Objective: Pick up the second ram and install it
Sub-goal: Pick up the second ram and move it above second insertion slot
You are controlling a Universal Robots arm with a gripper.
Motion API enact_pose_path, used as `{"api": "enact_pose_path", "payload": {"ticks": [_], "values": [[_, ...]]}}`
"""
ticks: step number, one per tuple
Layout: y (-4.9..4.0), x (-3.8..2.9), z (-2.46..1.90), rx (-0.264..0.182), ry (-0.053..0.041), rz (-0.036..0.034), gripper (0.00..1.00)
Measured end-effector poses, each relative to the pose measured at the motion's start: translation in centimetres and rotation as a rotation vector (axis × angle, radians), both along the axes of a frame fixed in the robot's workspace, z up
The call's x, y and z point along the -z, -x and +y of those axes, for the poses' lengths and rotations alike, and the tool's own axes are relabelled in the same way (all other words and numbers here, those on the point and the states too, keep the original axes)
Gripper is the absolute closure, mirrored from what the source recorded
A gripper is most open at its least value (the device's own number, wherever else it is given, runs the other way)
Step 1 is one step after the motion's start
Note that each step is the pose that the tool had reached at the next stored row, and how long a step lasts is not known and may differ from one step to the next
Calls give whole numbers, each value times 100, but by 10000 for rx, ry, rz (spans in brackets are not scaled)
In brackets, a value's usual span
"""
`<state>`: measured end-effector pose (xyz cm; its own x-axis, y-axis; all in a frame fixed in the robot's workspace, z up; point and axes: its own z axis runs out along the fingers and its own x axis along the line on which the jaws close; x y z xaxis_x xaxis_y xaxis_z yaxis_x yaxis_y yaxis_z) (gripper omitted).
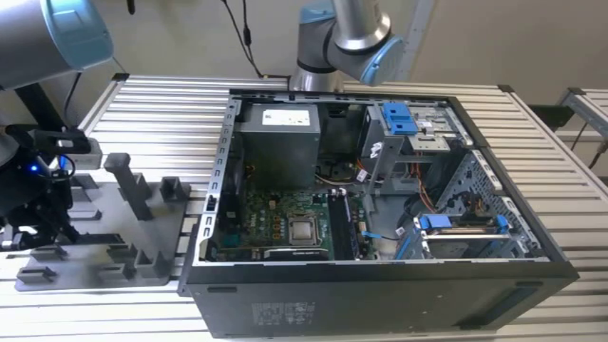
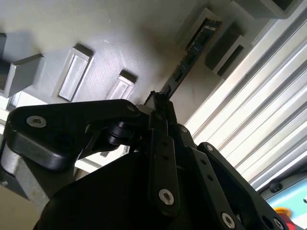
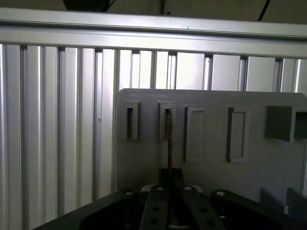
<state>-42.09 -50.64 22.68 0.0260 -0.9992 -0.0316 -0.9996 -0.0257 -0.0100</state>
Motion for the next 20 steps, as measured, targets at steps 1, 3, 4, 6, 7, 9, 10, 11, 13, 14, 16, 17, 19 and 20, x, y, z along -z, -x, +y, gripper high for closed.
{"api": "enact_pose_path", "payload": {"ticks": [1,3,4,6,7,9,10,11,13,14,16,17,19,20], "values": [[0,0,0,10,0,1,86],[0,-2,0,47,0,-1,86],[0,-5,0,58,1,1,86],[0,-7,0,87,0,-1,86],[0,-11,0,107,0,-1,86],[0,-19,0,168,-2,-2,86],[0,-21,0,212,-3,-3,86],[0,-24,0,260,-4,-2,86],[0,-29,0,403,-6,-2,86],[0,-31,0,488,-8,-2,86],[1,-39,0,650,-12,0,86],[1,-47,1,703,-17,0,86],[0,-68,0,735,-26,0,86],[0,-79,0,737,-28,0,86]]}}
